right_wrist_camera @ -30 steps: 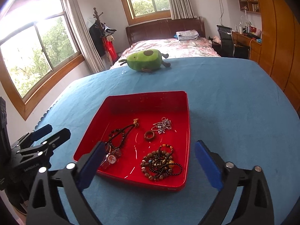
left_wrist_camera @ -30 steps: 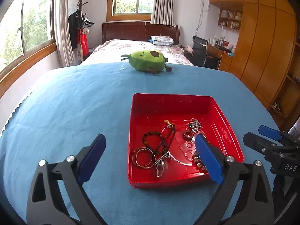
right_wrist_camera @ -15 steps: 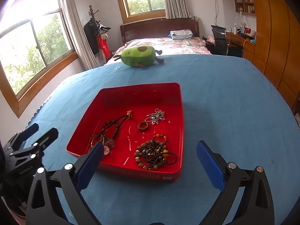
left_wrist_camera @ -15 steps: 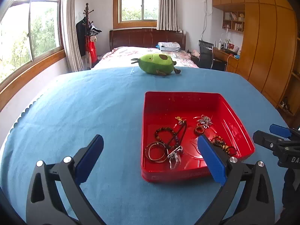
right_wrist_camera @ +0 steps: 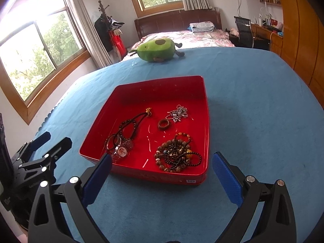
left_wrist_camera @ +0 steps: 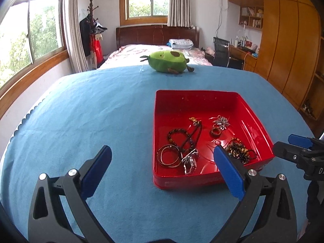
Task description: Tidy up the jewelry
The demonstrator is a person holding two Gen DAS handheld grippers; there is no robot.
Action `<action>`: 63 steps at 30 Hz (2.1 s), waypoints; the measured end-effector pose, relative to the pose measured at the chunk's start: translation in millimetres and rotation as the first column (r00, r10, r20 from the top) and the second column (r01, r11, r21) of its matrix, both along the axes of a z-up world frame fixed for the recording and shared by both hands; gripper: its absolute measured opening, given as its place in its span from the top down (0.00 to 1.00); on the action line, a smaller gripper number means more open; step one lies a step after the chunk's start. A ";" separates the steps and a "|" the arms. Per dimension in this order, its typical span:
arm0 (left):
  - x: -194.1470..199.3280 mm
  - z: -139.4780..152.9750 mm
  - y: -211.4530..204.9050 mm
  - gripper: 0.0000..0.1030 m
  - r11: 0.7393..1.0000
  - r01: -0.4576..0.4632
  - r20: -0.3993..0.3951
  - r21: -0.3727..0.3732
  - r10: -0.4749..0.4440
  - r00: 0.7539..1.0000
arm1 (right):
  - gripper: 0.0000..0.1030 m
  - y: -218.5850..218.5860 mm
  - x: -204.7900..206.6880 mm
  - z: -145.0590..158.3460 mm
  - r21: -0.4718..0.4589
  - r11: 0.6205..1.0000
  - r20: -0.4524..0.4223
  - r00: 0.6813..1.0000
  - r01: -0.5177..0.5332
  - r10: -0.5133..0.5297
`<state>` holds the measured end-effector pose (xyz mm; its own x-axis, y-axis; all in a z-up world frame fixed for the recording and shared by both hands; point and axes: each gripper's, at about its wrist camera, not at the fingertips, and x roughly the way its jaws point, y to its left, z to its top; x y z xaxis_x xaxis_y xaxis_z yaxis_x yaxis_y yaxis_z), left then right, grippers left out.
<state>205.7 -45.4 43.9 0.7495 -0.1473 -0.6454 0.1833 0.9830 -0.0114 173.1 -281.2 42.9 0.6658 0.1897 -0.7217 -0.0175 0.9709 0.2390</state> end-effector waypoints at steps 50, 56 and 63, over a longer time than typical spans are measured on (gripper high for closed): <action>18.6 -21.8 0.1 0.03 0.999 -0.009 -0.106 0.033 0.013 0.994 | 0.04 4.4 3.7 -21.1 -0.024 0.999 -0.056 0.998 -0.022 0.020; 18.9 -21.9 -0.2 0.03 0.999 -0.008 -0.107 0.033 0.011 0.994 | 0.04 4.1 4.6 -22.4 -0.024 0.999 -0.061 0.998 -0.022 0.020; 20.5 -23.9 -1.2 0.03 0.999 -0.003 -0.116 0.032 0.007 0.993 | 0.04 4.0 5.0 -22.9 -0.024 0.999 -0.062 0.998 -0.022 0.021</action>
